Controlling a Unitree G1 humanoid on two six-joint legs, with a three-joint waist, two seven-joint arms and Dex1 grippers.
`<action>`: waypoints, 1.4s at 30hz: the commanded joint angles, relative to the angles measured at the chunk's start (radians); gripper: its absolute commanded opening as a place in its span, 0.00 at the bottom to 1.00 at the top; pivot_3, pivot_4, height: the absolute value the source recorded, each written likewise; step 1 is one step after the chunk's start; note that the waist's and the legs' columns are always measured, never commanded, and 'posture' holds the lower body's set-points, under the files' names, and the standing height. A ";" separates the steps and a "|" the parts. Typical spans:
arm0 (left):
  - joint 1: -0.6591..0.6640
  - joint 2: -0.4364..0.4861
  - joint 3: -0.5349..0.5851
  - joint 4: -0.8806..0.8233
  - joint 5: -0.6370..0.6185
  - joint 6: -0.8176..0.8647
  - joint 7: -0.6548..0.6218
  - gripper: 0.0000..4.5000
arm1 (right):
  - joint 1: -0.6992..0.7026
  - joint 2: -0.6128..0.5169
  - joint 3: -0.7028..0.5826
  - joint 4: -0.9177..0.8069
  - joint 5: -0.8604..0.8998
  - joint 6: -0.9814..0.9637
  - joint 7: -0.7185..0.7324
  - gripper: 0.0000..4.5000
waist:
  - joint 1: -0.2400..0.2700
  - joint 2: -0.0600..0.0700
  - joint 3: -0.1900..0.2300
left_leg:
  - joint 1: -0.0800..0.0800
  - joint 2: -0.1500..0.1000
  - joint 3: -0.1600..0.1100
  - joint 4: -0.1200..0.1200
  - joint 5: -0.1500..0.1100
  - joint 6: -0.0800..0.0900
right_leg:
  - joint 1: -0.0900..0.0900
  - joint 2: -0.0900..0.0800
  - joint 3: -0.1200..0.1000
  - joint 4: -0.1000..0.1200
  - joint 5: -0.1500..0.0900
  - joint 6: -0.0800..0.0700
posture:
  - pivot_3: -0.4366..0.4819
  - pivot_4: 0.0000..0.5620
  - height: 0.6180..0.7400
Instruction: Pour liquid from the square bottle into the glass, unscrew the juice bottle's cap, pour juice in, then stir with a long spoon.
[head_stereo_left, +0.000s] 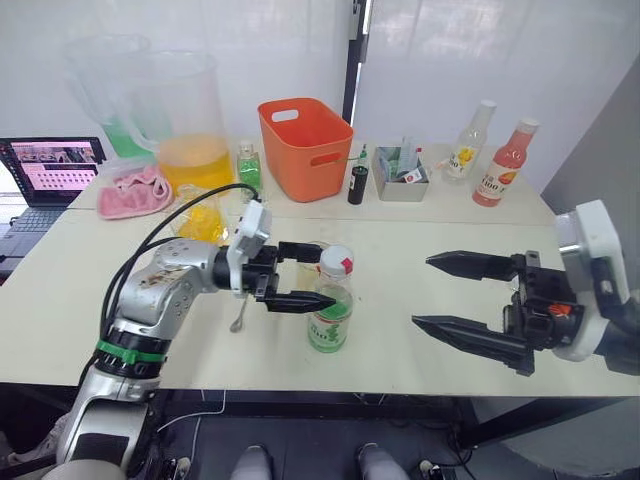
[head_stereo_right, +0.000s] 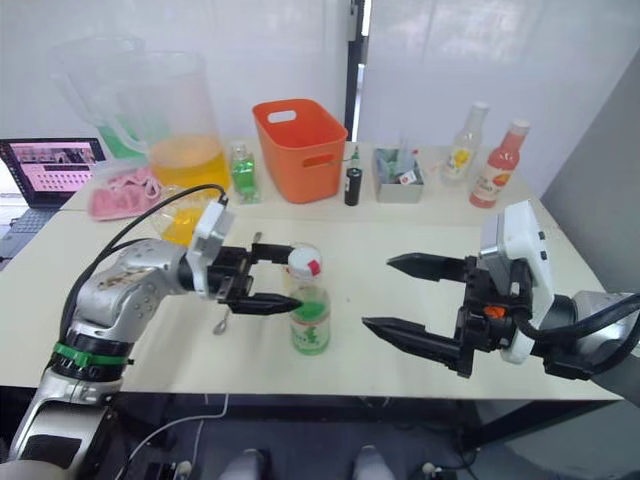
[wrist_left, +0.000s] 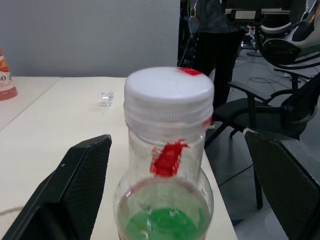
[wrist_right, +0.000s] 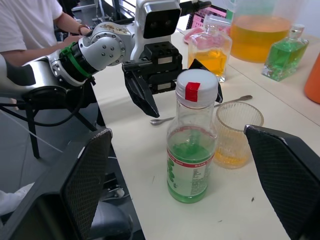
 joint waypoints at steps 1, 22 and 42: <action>-0.031 -0.012 -0.001 0.003 0.015 -0.024 -0.005 1.00 | -0.002 -0.016 -0.004 -0.019 0.020 -0.041 -0.018 1.00 | -0.002 0.000 0.000 | 0.000 0.000 0.000 0.000 0.000 0.000 | 0.000 0.000 0.000 0.000 0.000 0.000 | 0.48 0.27 0.85; -0.019 -0.030 -0.032 0.007 0.086 -0.040 -0.004 0.32 | -0.014 -0.041 0.059 -0.015 -0.044 -0.116 -0.019 1.00 | -0.002 0.000 0.000 | 0.000 0.000 -0.001 0.000 0.000 0.000 | 0.000 0.000 0.000 0.000 0.000 0.000 | 0.48 0.27 0.85; -0.003 -0.027 -0.053 0.006 0.115 -0.060 -0.007 0.32 | -0.469 0.231 0.566 0.144 -0.329 -0.008 -0.276 1.00 | -0.003 0.000 0.000 | -0.001 0.000 -0.002 -0.001 0.000 0.000 | -0.001 0.001 -0.001 0.001 0.000 0.000 | 0.48 0.27 0.85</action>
